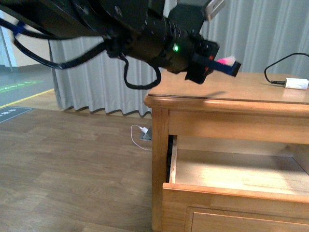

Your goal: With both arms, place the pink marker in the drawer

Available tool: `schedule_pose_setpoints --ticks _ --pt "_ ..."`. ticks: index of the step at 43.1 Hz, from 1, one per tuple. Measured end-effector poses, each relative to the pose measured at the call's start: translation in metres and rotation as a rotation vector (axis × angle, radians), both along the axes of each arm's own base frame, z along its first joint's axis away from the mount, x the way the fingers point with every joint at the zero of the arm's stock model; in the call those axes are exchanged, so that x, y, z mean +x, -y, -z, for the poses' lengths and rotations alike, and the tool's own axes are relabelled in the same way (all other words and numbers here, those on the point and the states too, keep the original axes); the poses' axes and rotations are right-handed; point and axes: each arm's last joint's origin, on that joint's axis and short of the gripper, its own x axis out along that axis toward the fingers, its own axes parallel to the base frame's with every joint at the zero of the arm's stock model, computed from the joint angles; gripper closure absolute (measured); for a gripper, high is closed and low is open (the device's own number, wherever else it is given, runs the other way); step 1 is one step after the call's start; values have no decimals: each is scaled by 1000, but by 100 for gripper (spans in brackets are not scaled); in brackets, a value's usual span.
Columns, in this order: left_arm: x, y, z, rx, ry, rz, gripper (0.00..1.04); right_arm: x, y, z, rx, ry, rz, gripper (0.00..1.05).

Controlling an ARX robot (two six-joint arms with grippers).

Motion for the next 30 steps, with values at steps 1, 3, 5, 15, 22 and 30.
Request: schedule_pose_setpoints --ticks 1,3,5,15,22,30 --pt "-9 -3 -6 6 24 39 90 0 0 0 0 0 0 8" --pt "-23 -7 -13 22 58 90 90 0 0 0 0 0 0 8" --pt "-32 -8 -14 49 89 138 90 0 0 0 0 0 0 8" --pt "-37 3 35 201 83 186 90 0 0 0 0 0 0 8" --pt "-28 16 66 250 67 165 90 0 0 0 0 0 0 8" --pt "-10 61 130 280 -29 165 50 0 0 0 0 0 0 8"
